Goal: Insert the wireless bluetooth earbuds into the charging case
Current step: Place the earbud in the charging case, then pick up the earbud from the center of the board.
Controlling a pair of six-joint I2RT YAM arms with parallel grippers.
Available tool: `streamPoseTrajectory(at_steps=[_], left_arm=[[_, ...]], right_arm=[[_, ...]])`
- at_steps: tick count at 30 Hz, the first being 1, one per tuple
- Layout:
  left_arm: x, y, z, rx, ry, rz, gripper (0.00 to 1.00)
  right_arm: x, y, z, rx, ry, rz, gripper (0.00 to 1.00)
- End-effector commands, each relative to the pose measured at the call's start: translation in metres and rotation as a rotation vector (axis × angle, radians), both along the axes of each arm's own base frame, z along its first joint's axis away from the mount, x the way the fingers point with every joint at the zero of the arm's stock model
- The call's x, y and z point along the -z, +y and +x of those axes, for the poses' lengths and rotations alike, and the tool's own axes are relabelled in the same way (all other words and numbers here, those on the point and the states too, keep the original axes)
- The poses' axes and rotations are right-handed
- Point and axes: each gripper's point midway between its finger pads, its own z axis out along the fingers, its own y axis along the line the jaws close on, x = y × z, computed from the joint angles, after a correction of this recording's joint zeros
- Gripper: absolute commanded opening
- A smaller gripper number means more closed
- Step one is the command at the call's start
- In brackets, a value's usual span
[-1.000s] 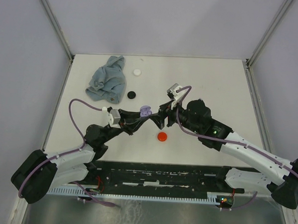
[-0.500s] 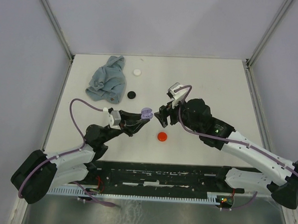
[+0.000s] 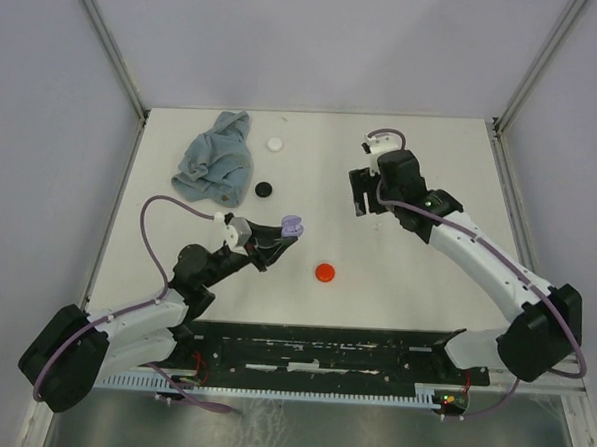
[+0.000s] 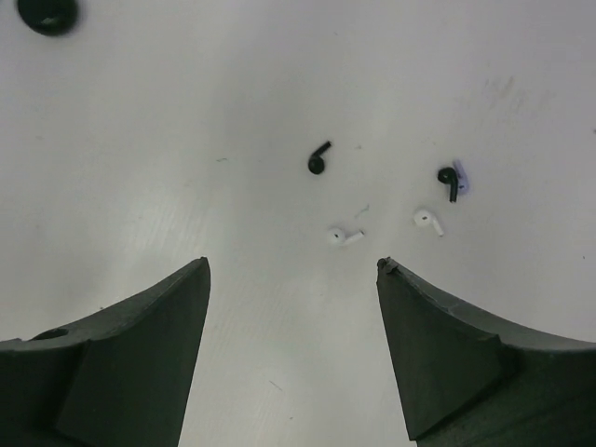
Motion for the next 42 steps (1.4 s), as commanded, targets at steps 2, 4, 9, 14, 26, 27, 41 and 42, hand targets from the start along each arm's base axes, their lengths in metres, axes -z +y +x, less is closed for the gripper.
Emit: streamPoseTrajectory(at_steps=[2, 4, 9, 14, 26, 27, 41, 42], left_arm=[[0.01, 0.008, 0.011, -0.073, -0.033, 0.068, 0.03], [0.014, 0.01, 0.013, -0.089, -0.033, 0.085, 0.03], [0.016, 0.012, 0.015, -0.107, -0.035, 0.108, 0.03], [0.016, 0.01, 0.012, -0.086, -0.035, 0.111, 0.03], [0.018, 0.006, 0.011, -0.064, -0.035, 0.125, 0.03], [0.018, 0.006, 0.011, -0.062, -0.035, 0.126, 0.03], [0.019, 0.005, 0.011, -0.057, -0.033, 0.129, 0.03], [0.02, 0.005, 0.011, -0.057, -0.032, 0.13, 0.03]], right_arm=[[0.031, -0.047, 0.034, 0.181, 0.107, -0.08, 0.79], [0.046, -0.065, 0.047, 0.241, 0.148, -0.087, 0.77], [0.079, -0.102, 0.076, 0.355, 0.234, -0.065, 0.7], [0.108, -0.13, 0.1, 0.43, 0.291, -0.031, 0.62], [0.156, -0.151, 0.135, 0.434, 0.411, 0.088, 0.36], [0.159, -0.151, 0.136, 0.43, 0.419, 0.091, 0.35], [0.182, -0.14, 0.139, 0.378, 0.488, 0.143, 0.31], [0.181, -0.139, 0.14, 0.37, 0.484, 0.148, 0.31]])
